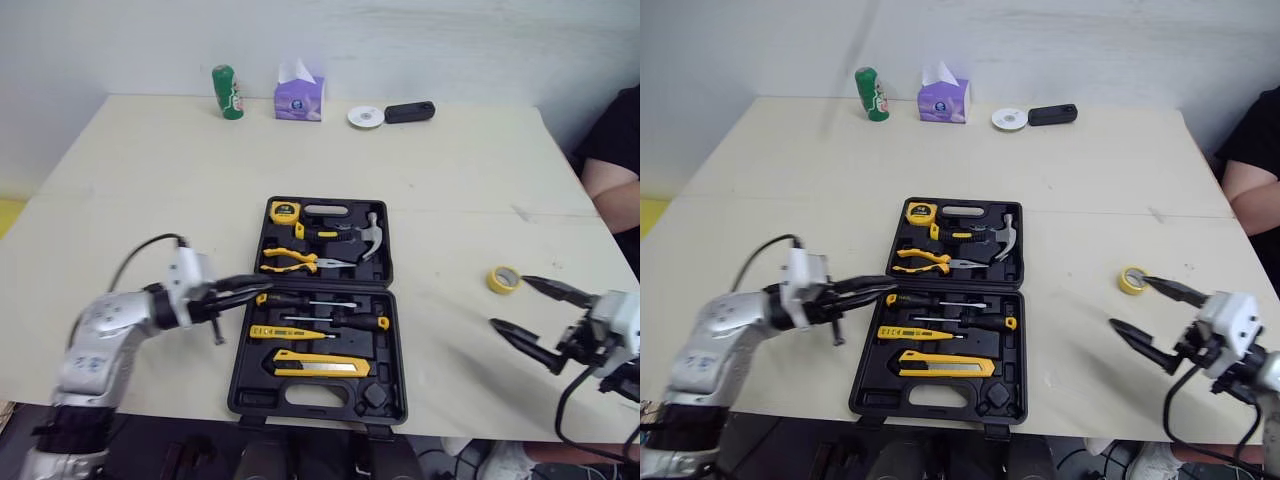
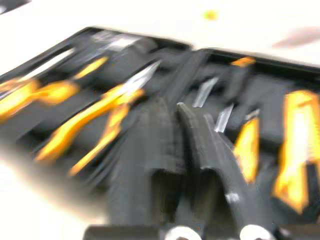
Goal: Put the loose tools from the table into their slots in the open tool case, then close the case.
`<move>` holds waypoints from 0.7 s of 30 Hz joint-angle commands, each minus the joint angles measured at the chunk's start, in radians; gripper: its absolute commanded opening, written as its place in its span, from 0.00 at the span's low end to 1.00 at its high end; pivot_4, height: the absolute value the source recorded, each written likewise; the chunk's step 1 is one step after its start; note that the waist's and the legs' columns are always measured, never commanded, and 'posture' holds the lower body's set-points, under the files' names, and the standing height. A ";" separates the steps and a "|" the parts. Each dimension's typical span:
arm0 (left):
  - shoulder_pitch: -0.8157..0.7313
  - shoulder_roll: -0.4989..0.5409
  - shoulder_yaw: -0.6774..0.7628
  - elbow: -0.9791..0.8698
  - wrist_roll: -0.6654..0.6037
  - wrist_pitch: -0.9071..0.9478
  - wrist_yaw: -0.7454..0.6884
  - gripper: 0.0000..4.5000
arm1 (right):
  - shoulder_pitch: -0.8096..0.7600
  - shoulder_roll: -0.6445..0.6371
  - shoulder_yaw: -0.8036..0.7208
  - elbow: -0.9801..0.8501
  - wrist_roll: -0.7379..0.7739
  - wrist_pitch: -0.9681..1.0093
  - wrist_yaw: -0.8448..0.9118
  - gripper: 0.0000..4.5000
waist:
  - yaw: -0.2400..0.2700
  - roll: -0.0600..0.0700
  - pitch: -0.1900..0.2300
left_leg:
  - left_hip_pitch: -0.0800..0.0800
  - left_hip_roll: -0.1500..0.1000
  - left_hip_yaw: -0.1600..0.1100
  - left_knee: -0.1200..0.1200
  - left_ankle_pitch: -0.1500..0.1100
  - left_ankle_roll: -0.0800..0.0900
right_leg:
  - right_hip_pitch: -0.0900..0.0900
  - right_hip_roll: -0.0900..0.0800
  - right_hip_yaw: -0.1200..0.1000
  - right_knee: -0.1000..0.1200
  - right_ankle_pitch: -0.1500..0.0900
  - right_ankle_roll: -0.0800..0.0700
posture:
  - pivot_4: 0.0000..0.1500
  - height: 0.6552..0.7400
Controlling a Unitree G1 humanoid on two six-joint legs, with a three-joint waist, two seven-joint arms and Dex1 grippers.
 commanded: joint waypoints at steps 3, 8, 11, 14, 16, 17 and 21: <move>0.120 -0.003 0.282 0.164 0.006 -0.119 0.133 0.70 | -0.001 0.015 -0.166 0.235 -0.048 -0.178 -0.114 1.00 | 0.000 -0.003 0.003 | 0.000 0.000 0.000 -0.001 0.000 0.000 | -0.001 0.000 0.000 0.000 0.000 0.000 | 1.00 1.00; 0.234 -0.014 0.487 0.316 0.004 -0.211 0.251 0.98 | 0.052 -0.002 -0.277 0.487 -0.096 -0.320 -0.227 1.00 | 0.003 -0.003 0.003 | 0.000 0.000 0.000 -0.003 -0.004 -0.006 | -0.002 -0.001 0.001 -0.001 0.000 0.000 | 1.00 1.00; 0.280 -0.014 0.565 0.403 0.000 -0.237 0.294 0.98 | 0.091 -0.013 -0.329 0.596 -0.095 -0.363 -0.283 1.00 | 0.003 -0.003 0.003 | 0.000 0.000 0.000 -0.003 -0.005 -0.008 | -0.002 -0.001 0.001 -0.001 0.000 -0.001 | 1.00 1.00; 0.305 -0.016 0.628 0.501 -0.007 -0.262 0.339 0.98 | 0.143 0.006 -0.369 0.652 -0.085 -0.386 -0.336 1.00 | 0.000 -0.003 0.003 | 0.000 0.000 0.000 -0.003 -0.008 -0.004 | -0.002 -0.002 0.001 -0.001 0.000 -0.001 | 1.00 1.00; 0.300 -0.020 0.646 0.534 -0.015 -0.274 0.361 0.98 | 0.146 0.025 -0.387 0.654 -0.061 -0.383 -0.376 1.00 | 0.000 -0.003 0.003 | 0.001 0.000 0.000 -0.004 -0.008 -0.004 | -0.002 -0.002 0.001 -0.001 -0.001 -0.001 | 1.00 1.00; 0.290 -0.025 0.652 0.537 -0.027 -0.271 0.371 0.98 | 0.145 0.032 -0.393 0.650 -0.052 -0.382 -0.391 1.00 | -0.001 -0.003 0.003 | 0.001 0.000 0.000 -0.004 -0.008 -0.004 | -0.002 -0.002 0.001 -0.001 -0.001 -0.001 | 1.00 1.00; 0.235 -0.034 0.647 0.511 -0.064 -0.234 0.395 0.98 | 0.148 0.051 -0.389 0.630 -0.037 -0.370 -0.411 1.00 | -0.002 -0.002 0.002 | 0.002 0.001 0.000 -0.004 -0.008 -0.005 | -0.002 -0.002 0.002 0.000 -0.001 -0.001 | 1.00 1.00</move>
